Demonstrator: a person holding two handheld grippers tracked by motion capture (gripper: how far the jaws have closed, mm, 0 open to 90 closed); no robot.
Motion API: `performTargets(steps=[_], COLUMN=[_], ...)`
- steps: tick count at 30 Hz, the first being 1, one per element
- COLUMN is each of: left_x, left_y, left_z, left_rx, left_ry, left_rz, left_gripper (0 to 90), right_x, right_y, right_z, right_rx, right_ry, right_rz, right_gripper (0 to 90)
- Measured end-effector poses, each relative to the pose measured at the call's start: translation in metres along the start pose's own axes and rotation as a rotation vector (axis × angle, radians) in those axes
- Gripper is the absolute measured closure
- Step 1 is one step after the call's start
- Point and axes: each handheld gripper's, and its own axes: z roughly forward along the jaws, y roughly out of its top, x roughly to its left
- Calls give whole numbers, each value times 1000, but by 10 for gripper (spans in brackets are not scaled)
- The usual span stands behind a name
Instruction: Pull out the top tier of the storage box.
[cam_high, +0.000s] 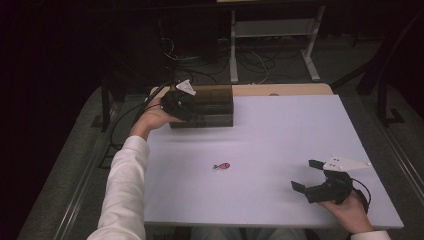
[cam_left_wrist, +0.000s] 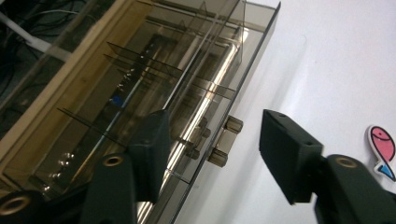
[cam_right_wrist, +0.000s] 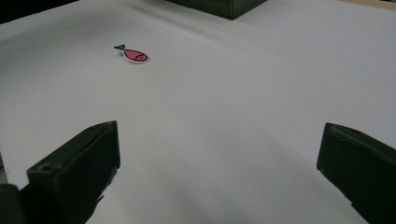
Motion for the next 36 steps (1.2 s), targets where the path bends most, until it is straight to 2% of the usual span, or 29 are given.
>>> performTargets(steps=[2,7,14,17,20,24,28,31,36], left_x=[1,2,3,3,4,8,12,15,21], left_y=[0,-3,-6,-7,-7,-8,-11,-13,-16], left_z=[2,8,16,18,20,22,23,24,25], left_rx=[14,-2,0,4,0,-15,-28,-46,-56], left_ry=[-6,-26,-50,-50,-41,-73,-101,-122,-165], left_rz=[18,15,8,9,4,-13,-26,-10,-58], left_gripper=[483,553,619,638,696,751,768,773,756], right_x=[0,-1,0,-1,-1,0,-1,-1,-1], right_y=[0,0,0,0,0,0,0,0,0], right_z=[0,0,0,0,0,1,1,1,1], right_rx=[0,1,3,1,3,5,3,4,4], right_ry=[1,2,2,0,0,1,-1,-2,-1], right_rz=[0,0,-2,-2,-3,-5,-3,-4,-5], right_gripper=[0,0,0,0,0,0,0,0,0])
